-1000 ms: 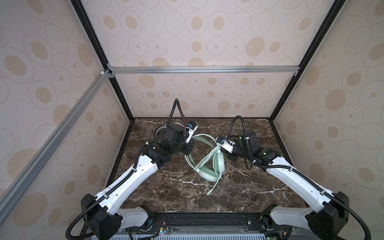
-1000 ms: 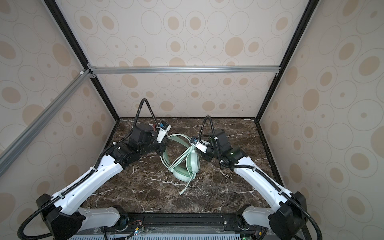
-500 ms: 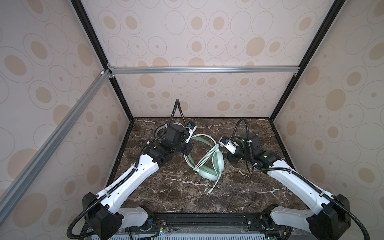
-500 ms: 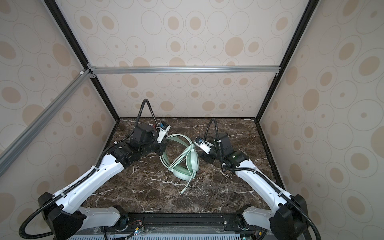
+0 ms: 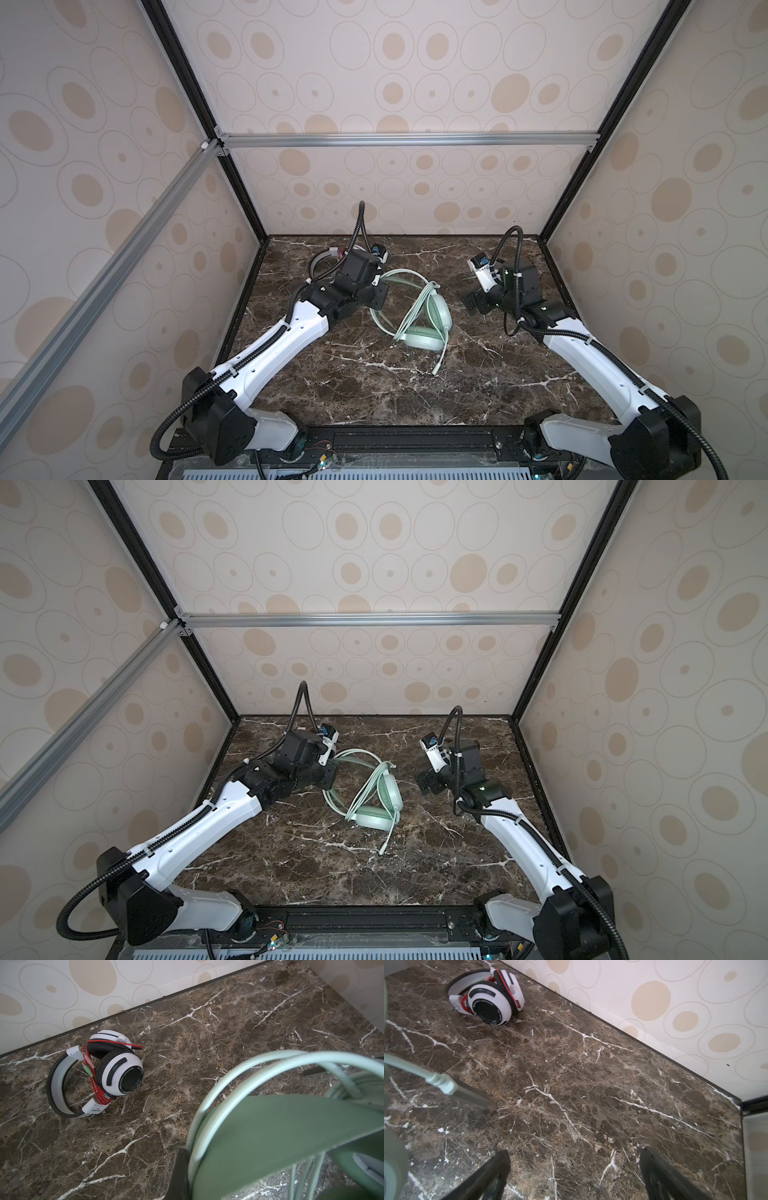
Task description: Wrap the headphones
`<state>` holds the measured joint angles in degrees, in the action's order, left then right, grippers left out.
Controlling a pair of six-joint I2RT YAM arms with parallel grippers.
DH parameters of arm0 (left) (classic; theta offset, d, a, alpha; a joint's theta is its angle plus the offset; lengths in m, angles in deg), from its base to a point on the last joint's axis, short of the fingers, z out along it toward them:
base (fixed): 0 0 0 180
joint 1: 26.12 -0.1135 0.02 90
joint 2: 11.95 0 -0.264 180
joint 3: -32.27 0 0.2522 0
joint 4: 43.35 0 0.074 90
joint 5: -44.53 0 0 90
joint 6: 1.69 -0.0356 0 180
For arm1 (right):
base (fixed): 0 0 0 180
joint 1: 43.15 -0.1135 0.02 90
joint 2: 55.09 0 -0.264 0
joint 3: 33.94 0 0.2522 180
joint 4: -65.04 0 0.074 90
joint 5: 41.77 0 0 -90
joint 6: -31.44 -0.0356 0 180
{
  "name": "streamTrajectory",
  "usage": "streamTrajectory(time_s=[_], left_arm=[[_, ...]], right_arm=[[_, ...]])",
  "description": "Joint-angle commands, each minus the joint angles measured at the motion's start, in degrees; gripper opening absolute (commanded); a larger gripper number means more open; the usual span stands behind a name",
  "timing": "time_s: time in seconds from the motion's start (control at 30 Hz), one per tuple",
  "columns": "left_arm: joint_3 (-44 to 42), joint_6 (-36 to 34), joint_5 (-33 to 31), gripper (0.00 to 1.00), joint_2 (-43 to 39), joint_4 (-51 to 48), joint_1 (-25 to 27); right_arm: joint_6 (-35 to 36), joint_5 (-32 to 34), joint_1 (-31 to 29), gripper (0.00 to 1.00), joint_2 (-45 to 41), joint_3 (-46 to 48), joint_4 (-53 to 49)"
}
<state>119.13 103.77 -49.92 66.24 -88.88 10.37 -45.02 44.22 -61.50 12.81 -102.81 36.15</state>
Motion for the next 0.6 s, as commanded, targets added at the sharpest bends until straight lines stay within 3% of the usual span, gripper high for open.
streamTrajectory(time_s=[0.0,0.13,0.3,0.57], left_arm=[[0.9,13.9,-0.9,0.0,1.0,7.0,-0.1],[0.5,21.5,-4.0,0.0,3.7,11.1,0.0],[6.1,24.4,-7.6,0.0,10.0,11.1,-0.3],[15.9,28.0,-4.8,0.0,22.7,10.5,-2.3]], right_arm=[[-4.3,6.1,0.1,1.0,-2.7,-3.0,0.1],[-7.4,9.3,0.1,1.0,-3.3,-6.1,-2.7],[-8.3,11.9,0.1,1.0,-4.1,-9.2,-5.0],[-7.0,13.2,0.2,1.0,-6.0,-11.7,-8.0]])
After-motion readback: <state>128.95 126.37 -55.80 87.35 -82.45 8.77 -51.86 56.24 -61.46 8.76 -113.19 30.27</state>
